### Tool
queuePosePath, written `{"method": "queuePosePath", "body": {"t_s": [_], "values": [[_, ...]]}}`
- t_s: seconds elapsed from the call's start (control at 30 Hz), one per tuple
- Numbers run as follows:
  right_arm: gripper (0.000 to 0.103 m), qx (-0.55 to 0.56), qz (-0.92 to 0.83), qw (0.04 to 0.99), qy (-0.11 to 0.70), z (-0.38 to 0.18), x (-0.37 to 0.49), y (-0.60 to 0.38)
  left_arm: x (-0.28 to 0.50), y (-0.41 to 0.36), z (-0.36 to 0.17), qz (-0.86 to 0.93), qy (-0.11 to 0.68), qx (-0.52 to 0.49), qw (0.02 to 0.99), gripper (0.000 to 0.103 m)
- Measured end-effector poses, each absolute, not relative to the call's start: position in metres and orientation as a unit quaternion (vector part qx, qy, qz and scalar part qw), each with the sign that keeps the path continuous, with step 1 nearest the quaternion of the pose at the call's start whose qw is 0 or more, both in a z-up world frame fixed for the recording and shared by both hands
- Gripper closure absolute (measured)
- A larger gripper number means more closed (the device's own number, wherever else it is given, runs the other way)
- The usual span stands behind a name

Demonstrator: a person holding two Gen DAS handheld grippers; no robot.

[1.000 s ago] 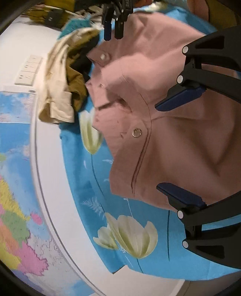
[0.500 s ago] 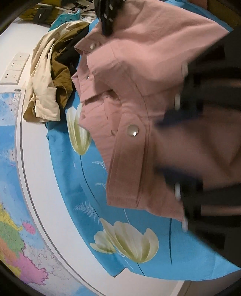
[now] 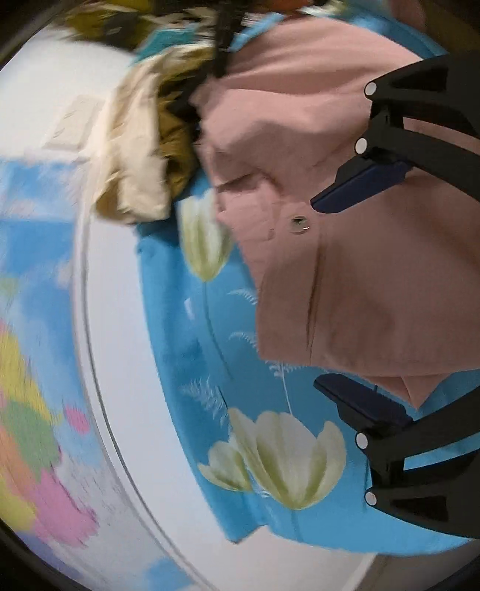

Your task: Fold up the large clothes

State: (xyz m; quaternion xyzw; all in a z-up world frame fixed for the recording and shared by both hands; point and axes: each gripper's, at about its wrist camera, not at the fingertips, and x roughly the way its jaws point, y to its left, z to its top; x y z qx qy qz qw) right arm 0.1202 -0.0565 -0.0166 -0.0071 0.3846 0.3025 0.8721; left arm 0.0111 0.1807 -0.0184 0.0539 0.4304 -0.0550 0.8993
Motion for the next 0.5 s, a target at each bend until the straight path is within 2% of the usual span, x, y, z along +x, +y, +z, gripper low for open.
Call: {"method": "queuePosePath", "body": {"t_s": [0.07,0.2,0.27,0.4,0.5], "values": [[0.1,-0.005,0.303,0.871,0.386,-0.016,0.118,-0.058,0.018,0.171,-0.031,-0.067,0.453,0.081,0.885,0.018],[0.1,-0.014,0.305,0.873,0.38,-0.009,0.112,-0.061,0.028,0.17,-0.054,-0.047,0.478,0.104,0.871,0.084],[0.1,-0.012,0.306,0.875,0.375,-0.005,0.11,-0.062,0.024,0.193,-0.04,-0.06,0.458,0.031,0.886,0.098],[0.1,0.003,0.325,0.885,0.334,0.018,0.098,-0.068,0.008,0.245,-0.013,-0.081,0.409,-0.111,0.902,0.099],[0.1,0.0,0.336,0.889,0.312,0.025,0.097,-0.06,0.006,0.258,-0.008,-0.076,0.396,-0.141,0.904,0.099]]}}
